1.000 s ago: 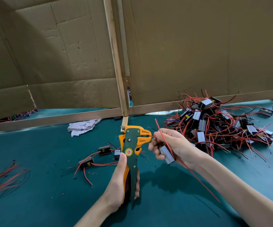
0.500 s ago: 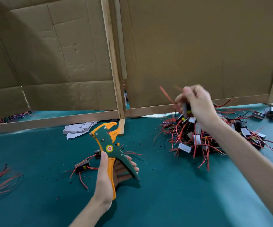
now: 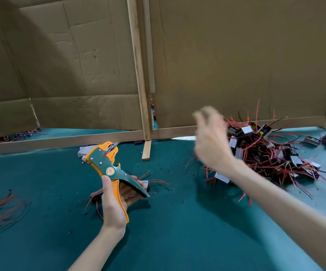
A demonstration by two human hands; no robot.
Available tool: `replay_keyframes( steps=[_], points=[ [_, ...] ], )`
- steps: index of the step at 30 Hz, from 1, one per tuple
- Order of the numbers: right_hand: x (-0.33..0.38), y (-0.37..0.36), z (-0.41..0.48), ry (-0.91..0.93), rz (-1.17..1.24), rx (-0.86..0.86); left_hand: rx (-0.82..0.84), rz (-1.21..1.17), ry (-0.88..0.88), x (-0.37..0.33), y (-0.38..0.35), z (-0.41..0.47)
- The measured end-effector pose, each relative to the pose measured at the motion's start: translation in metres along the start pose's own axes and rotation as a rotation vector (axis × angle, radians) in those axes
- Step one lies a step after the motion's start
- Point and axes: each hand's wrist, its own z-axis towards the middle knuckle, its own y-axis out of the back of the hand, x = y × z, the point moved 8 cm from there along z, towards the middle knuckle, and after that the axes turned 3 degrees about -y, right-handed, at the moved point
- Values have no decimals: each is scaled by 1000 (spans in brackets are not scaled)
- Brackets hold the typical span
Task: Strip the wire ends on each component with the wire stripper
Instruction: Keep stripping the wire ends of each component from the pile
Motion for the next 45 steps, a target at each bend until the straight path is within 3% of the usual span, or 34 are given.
replay_keyframes(
  steps=[2,4,11,21,31,35,40,45],
  points=[
    [49,-39,-28,102,136,327,-15,-2,4,0,1,0],
    [76,-72,-51,90,209,512,-31,0,18,1,2,0],
    [93,-122,-67,125,245,707,-69,-8,29,5,6,2],
    [80,-100,-65,131,455,569,-61,30,-11,3,4,0],
    [3,-71,-80,77,161,788,-14,56,-41,1,-2,-1],
    [20,-65,-76,94,197,616,-17,74,-37,0,-2,-2],
    [41,-71,-81,157,395,550,-13,101,-28,2,-1,-2],
    [28,-69,-85,-118,774,606,35,71,3,1,-6,-3]
  ],
)
